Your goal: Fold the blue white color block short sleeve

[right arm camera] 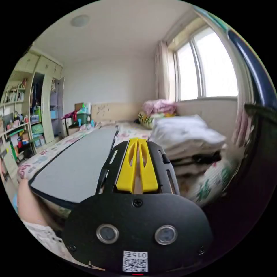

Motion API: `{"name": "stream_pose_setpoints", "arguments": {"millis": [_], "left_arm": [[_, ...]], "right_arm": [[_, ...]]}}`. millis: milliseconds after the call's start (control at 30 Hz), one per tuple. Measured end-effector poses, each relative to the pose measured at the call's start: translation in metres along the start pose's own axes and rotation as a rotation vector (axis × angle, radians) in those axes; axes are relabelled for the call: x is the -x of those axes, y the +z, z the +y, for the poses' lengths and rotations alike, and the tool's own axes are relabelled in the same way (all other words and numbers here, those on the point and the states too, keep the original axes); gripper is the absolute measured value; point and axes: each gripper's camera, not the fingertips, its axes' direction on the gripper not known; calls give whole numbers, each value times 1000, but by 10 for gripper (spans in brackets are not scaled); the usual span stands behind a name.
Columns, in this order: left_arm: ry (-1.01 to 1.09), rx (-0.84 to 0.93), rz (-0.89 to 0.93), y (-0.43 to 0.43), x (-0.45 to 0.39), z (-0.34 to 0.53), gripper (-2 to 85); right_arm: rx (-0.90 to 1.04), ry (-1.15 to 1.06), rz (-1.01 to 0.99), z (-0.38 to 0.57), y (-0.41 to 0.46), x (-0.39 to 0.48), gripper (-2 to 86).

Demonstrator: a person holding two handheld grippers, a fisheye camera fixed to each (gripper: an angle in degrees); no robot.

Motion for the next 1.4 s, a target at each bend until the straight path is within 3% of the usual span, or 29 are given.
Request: {"name": "stream_pose_setpoints", "arguments": {"millis": [67,133,267,367,467,633,767,900,933,967,1067,1133,1267,1400], "left_arm": [[-60,74,-193,-57,79,88,-7],[-102,202,-255,-68,125,165,-3],[-314,382,-255,-100,206,371,27],[-483,442,-342,-134,244,512,56],[-693,524,-345,-151,282,641,70],[-1066,480,-310,-166,331,819,117],[-1319,353,-163,-153,359,940,182],[-1388,352,-167,-152,365,995,147],[-1369,381,-156,-151,366,1005,85],[-1338,371,-116,-152,367,1015,42],[-1310,229,108,-153,377,1044,8],[-1276,166,157,-154,377,1043,2],[-1167,-79,430,-128,364,985,-4],[-957,-149,590,-93,335,865,-5]], "right_arm": [[-30,-45,-161,24,4,41,-10],[-27,-216,-270,25,8,83,-10],[-53,-411,-488,35,1,151,-10],[0,-415,-692,62,-1,177,-10],[86,-456,-744,100,4,203,-10],[167,-585,-790,139,11,231,-10],[241,-494,-838,144,30,222,-10],[296,-412,-818,151,51,202,-10],[319,-400,-805,155,57,197,-10],[341,-388,-796,158,63,192,-10],[385,-367,-812,167,74,179,-10],[390,-376,-826,170,78,173,-10],[410,-413,-870,172,85,162,-9],[446,-462,-1001,171,88,159,-2]]}}
